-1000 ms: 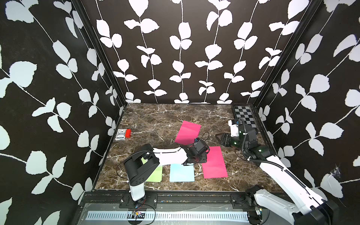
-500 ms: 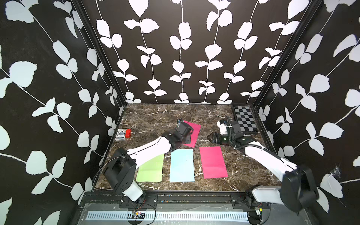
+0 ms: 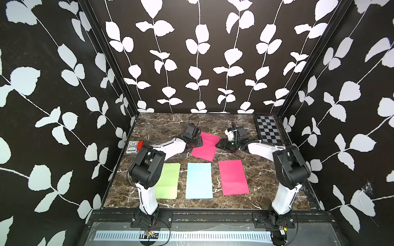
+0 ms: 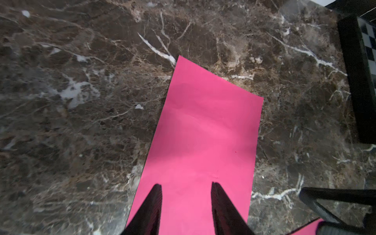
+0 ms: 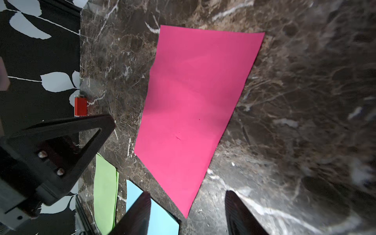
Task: Sort the scattered colored papers by color
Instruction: Pick up the colored paper from the center of the board.
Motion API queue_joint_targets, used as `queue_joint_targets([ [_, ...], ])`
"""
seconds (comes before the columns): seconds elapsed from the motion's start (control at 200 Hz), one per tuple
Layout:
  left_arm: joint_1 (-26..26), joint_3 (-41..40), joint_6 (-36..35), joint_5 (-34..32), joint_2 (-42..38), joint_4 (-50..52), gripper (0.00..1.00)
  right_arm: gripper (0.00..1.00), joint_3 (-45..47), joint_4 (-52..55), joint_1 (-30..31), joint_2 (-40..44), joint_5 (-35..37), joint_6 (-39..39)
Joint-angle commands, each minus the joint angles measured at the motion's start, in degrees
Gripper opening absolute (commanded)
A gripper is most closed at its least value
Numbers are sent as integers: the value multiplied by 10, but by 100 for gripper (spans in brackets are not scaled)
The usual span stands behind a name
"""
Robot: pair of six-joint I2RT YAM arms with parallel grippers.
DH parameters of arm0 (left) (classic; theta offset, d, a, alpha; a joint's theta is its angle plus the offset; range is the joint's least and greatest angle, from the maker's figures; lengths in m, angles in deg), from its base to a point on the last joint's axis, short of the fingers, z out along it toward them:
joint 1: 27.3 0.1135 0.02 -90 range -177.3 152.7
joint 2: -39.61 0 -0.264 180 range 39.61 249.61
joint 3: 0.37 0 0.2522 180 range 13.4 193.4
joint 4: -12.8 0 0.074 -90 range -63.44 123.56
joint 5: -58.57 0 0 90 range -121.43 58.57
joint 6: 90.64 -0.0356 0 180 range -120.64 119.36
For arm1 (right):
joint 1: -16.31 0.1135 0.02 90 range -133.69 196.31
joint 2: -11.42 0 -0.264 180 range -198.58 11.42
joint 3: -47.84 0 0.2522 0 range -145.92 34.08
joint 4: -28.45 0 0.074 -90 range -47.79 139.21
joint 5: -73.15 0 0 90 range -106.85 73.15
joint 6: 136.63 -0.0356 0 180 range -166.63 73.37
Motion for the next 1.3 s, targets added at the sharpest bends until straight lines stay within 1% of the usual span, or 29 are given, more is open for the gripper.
queue_joint_targets([
  [0.0,13,12,-8,30,7,-23,42,57,-36,-35,-1,-18,-20,-20],
  [0.42,40,14,2,63,45,-41,42,57,-60,-38,-1,-73,-19,-27],
  [0.725,47,8,14,82,58,-52,42,57,-66,-49,-3,-98,-30,-39],
  [0.855,47,4,18,85,61,-54,42,57,-58,-68,-3,-101,-37,-63],
  [0.955,48,-3,23,85,61,-58,42,57,-42,-99,-6,-101,-40,-98],
  [1.165,50,-16,29,86,61,-66,42,57,-16,-114,-9,-92,-12,-159],
  [1.295,52,-21,32,87,60,-69,41,57,-9,-112,-12,-90,-4,-179],
])
